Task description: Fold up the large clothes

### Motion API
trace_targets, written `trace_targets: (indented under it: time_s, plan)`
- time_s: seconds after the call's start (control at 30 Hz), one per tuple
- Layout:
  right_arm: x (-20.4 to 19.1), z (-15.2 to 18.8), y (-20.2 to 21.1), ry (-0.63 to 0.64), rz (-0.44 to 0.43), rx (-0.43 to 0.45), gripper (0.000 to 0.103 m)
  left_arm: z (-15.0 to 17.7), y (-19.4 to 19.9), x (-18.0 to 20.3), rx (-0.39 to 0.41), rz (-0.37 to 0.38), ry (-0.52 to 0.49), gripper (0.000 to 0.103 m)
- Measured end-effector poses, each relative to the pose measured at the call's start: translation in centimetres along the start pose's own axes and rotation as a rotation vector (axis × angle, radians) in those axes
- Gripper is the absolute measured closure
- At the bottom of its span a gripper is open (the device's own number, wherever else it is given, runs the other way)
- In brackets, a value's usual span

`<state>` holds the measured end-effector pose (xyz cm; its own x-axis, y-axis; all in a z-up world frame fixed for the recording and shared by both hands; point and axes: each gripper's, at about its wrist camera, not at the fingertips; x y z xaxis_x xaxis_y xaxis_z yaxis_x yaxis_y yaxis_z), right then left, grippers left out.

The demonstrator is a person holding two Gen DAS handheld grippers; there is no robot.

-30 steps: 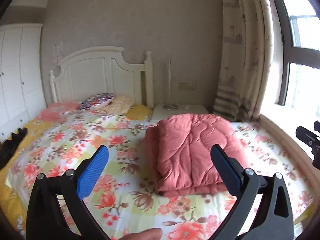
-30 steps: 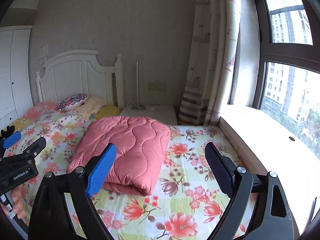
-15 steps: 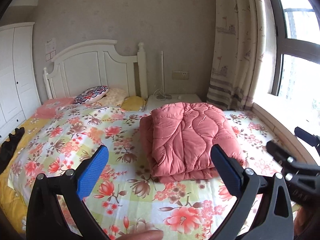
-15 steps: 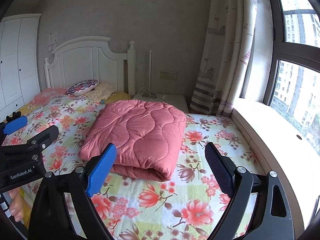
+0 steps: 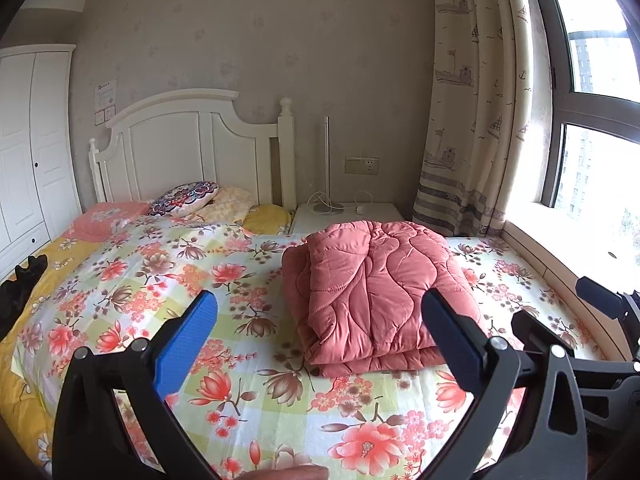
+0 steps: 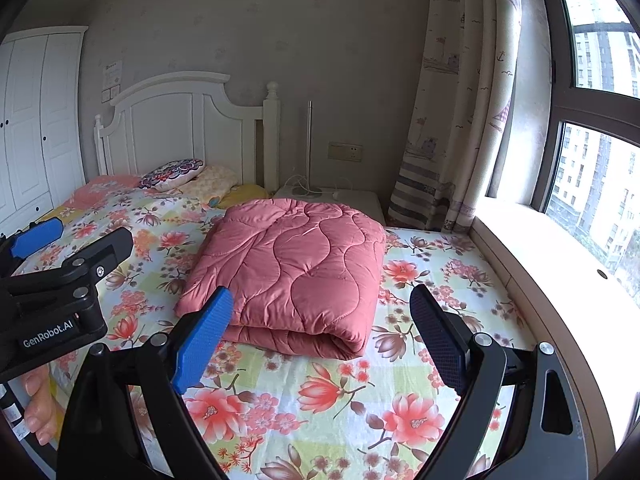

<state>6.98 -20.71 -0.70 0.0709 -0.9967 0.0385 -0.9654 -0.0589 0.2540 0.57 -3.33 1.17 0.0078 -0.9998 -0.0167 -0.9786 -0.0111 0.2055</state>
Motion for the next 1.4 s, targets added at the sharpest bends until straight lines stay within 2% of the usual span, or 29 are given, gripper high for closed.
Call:
trace_targets:
  time_s: [1.4]
  plan:
    - [-0.28, 0.04, 0.24, 0.005, 0.007, 0.008, 0.016, -0.46, 0.24, -0.09, 0.009, -0.007, 0.008, 0.002]
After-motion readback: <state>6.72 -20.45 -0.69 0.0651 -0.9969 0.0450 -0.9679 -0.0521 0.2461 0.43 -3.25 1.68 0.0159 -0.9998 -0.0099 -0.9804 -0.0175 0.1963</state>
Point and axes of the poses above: each gripper's, at about its wrist camera, not at the fingertips, and y roughly against the way its jaws point, x to its right, z to its underside, and after that the axes turned 12 degrees about x, right-handed
